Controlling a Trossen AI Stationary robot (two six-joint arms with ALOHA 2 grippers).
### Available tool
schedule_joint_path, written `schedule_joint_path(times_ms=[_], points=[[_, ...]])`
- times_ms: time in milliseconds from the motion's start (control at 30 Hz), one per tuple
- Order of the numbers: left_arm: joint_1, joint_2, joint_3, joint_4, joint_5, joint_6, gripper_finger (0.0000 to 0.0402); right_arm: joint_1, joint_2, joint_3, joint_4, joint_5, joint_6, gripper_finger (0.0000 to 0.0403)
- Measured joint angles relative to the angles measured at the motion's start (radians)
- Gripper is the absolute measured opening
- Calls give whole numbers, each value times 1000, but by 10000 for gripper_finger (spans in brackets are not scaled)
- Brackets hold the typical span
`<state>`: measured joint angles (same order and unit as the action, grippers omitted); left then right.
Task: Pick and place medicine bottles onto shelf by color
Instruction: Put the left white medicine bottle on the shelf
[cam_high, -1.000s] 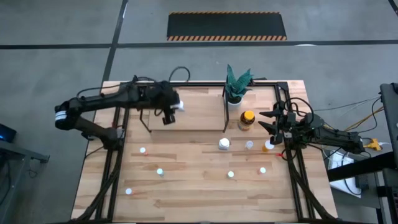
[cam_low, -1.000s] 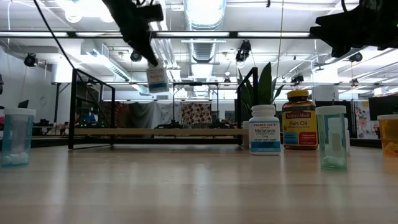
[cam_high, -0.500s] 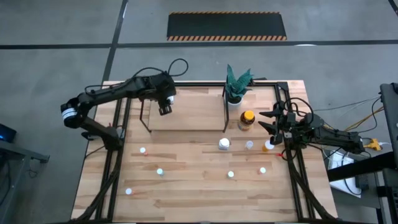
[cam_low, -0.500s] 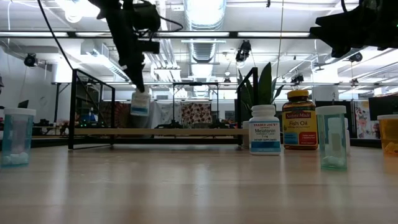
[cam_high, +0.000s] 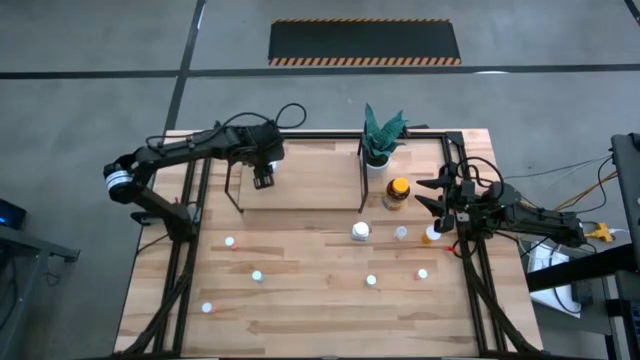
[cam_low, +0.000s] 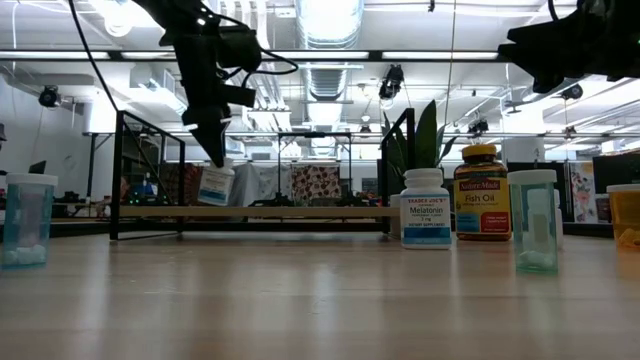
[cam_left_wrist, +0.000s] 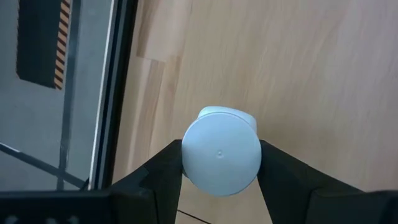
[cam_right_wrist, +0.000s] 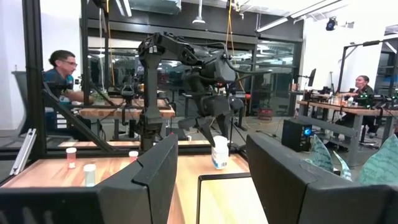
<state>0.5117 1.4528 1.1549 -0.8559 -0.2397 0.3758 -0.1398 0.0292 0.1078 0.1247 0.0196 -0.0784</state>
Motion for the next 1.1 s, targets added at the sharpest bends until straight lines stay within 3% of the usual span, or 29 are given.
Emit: schedule_joint_path(times_ms=[667, 933, 1100], points=[[13, 0, -4, 6, -3, 22, 163, 0, 0, 0, -10, 0, 18, 183], [13, 0, -38, 10, -32, 23, 214, 0, 0, 0, -13, 0, 28, 183], [13, 0, -62, 8, -32, 31, 224, 0, 0, 0, -14, 0, 27, 183]])
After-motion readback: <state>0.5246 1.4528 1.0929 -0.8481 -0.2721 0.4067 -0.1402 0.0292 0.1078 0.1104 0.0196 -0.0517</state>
